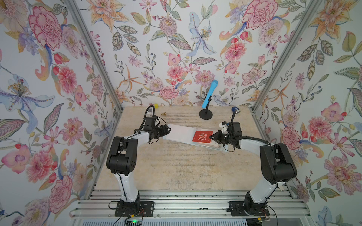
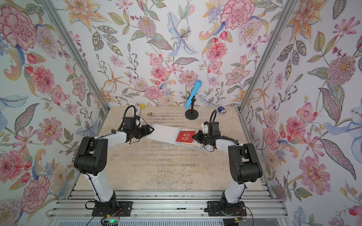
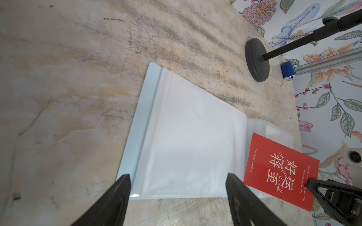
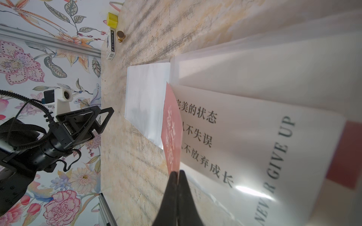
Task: Place the photos into the photo albums
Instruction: Insert the photo into the photo album.
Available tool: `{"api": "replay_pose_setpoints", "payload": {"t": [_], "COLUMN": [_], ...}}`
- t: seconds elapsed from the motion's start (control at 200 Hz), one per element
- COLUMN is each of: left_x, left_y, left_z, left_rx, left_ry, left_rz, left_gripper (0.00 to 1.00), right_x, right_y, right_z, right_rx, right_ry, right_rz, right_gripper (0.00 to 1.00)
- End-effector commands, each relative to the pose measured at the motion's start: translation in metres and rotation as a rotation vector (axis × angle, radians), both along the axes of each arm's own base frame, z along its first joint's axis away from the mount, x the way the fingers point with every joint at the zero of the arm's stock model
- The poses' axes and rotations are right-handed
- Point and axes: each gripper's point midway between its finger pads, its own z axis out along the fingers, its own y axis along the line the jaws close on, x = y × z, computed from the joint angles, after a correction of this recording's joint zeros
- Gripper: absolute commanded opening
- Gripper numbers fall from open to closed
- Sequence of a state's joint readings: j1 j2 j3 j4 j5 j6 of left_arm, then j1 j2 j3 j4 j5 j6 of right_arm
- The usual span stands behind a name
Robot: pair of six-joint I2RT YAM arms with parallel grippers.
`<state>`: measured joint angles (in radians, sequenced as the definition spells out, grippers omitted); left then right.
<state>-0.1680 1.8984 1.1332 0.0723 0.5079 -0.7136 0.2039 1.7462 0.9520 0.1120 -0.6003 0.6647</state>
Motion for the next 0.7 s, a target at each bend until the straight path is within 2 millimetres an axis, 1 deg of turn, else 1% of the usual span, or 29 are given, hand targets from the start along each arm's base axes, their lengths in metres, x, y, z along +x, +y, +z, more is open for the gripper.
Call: {"api": "replay_pose_setpoints", "payload": {"t": [0.0,0.125,0.2,0.36,0.54,0.696], "left_x": [0.008,0.004,0.001,-0.003,-0.004,-0.008], "left_y": [0.007,0.005,0.005,0.005,0.003,0.003], "left_z": [0.002,0.0,0.0,-0.007,-0.007,-0.006], "left_rx": [0.024,0.009,0.006,0.003,-0.008,-0.016], "left_ry": [-0.031,-0.031,-0.037,-0.023,-0.027,-0.025], "left_rz": [0.012,0.013,0.016,0.01,0.004,0.006], "left_gripper": [0.8,0.8,0.8,0.8,0.8,0.8], "right_x": [0.011,0.013,0.015,0.017,0.022,0.026], "right_y": [0.006,0.011,0.017,0.024,0.033,0.046], "right_z": [0.001,-0.006,-0.007,-0.009,-0.011,-0.02], "right_rx": [-0.01,-0.027,-0.02,-0.023,-0.025,-0.031], "right_ry": [-0.012,0.003,0.009,0.009,0.011,0.02], "right_rz": [-0.023,-0.025,-0.011,-0.001,0.011,0.031], "right_gripper": [0.01,0.01,0.01,0.02,0.02,0.04]}}
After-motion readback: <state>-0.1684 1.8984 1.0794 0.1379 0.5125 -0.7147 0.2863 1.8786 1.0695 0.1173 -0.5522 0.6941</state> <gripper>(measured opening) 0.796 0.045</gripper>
